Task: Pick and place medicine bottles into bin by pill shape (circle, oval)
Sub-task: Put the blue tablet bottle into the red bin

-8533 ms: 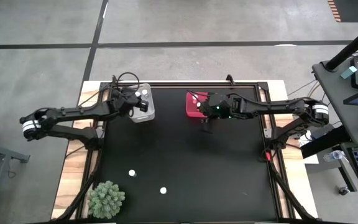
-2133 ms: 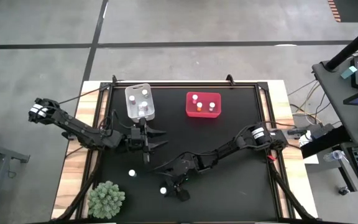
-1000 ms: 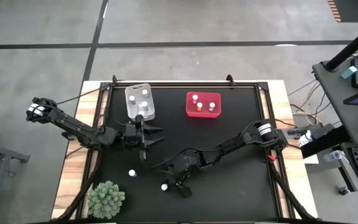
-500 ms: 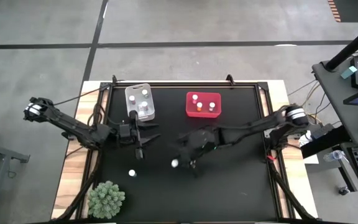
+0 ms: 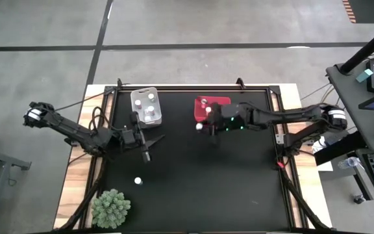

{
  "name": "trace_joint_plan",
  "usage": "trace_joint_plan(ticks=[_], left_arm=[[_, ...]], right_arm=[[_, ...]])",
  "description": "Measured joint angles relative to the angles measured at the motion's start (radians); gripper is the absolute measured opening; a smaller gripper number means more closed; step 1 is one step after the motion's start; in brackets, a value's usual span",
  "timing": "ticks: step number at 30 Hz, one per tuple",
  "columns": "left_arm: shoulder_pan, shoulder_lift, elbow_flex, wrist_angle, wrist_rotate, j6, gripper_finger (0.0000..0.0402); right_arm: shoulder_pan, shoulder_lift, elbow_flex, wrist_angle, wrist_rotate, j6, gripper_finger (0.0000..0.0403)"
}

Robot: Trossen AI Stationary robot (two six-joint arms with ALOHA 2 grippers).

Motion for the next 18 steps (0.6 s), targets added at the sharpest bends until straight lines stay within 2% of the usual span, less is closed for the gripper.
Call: trace_joint_plan(ticks=[9,18], left_arm=[[0.083,-0.002,0.000,-0.066,-0.010,0.049,0.0162],[0.209,0.000,-0.002,-0.153,-0.015,0.047,0.0162]], right_arm=[[-0.212,-0.024,-0.120,0.150,0.044,0.142,0.0120],[-0.320,0.035,-0.136,0.177,0.285,0.258,0.0120]])
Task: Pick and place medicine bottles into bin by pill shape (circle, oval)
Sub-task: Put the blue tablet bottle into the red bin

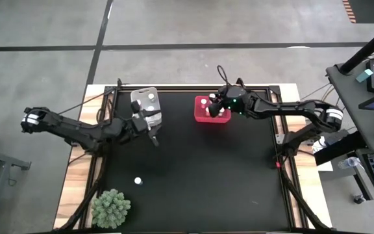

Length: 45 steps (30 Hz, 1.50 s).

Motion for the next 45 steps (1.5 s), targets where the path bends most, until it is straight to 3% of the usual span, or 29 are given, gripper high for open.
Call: trace_joint_plan(ticks=[10,29,38,45], left_arm=[[0.061,-0.001,0.000,-0.024,0.001,-0.002,0.0162],[0.064,-0.002,0.000,-0.022,0.001,0.023,0.0162],[0.064,-0.002,0.000,-0.025,0.001,0.027,0.0162],[0.064,-0.002,0.000,-0.029,0.001,0.028,0.0162]], right_arm=[[-0.003,0.085,0.000,0.001,0.176,0.093,0.0121],[0.004,0.225,0.000,0.132,0.218,0.164,0.0121],[0.071,0.222,-0.019,0.143,0.367,0.151,0.0121],[0.078,0.221,-0.097,0.256,0.390,0.185,0.0121]])
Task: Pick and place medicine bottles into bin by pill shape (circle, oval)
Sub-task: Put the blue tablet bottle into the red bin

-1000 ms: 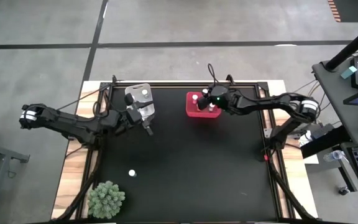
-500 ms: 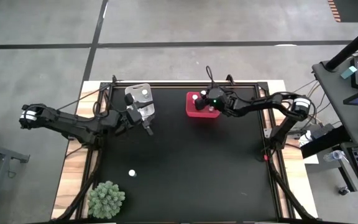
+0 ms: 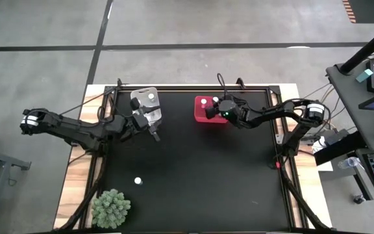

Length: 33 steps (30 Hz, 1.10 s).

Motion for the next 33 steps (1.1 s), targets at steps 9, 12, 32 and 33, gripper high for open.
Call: trace_joint_plan(ticks=[9,12,32,33], left_arm=[[0.000,0.000,0.000,0.000,0.000,0.000,0.0162],[0.000,0.000,0.000,0.001,0.000,0.000,0.0162],[0.000,0.000,0.000,0.001,0.000,-0.001,0.0162],[0.000,0.000,0.000,0.001,0.000,-0.001,0.0162]], right_arm=[[0.000,0.000,-0.040,0.082,0.000,0.021,0.0121],[0.000,0.009,-0.040,0.083,0.003,0.034,0.0121],[-0.001,0.071,-0.041,0.093,0.050,0.058,0.0143],[0.000,0.070,-0.041,0.096,0.050,0.058,0.0149]])
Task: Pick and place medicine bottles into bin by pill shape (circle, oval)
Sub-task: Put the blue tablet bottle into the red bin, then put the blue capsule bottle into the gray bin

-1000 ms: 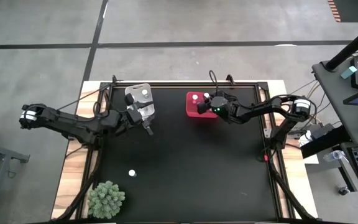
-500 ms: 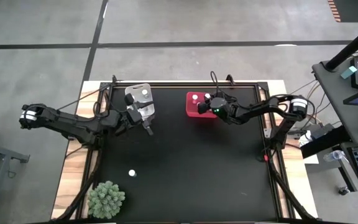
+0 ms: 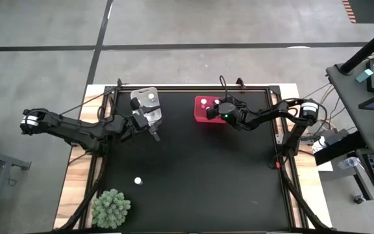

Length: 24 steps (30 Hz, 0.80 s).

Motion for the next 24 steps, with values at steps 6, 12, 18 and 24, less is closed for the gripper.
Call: trace_joint_plan(ticks=[6,12,18,24], left_arm=[[0.000,0.000,0.000,0.000,0.000,0.000,0.0162],[0.000,0.000,0.000,0.000,0.000,0.000,0.0162],[0.000,0.000,0.000,0.000,0.000,-0.004,0.0162],[0.000,0.002,0.000,0.001,0.000,-0.008,0.0162]], right_arm=[[0.000,-0.003,0.000,0.010,0.000,-0.001,0.0189],[0.000,-0.029,0.000,0.006,0.000,-0.001,0.0209],[0.005,-0.106,0.000,-0.007,-0.008,-0.027,0.0210],[0.047,-0.235,0.001,-0.127,-0.009,-0.082,0.0210]])
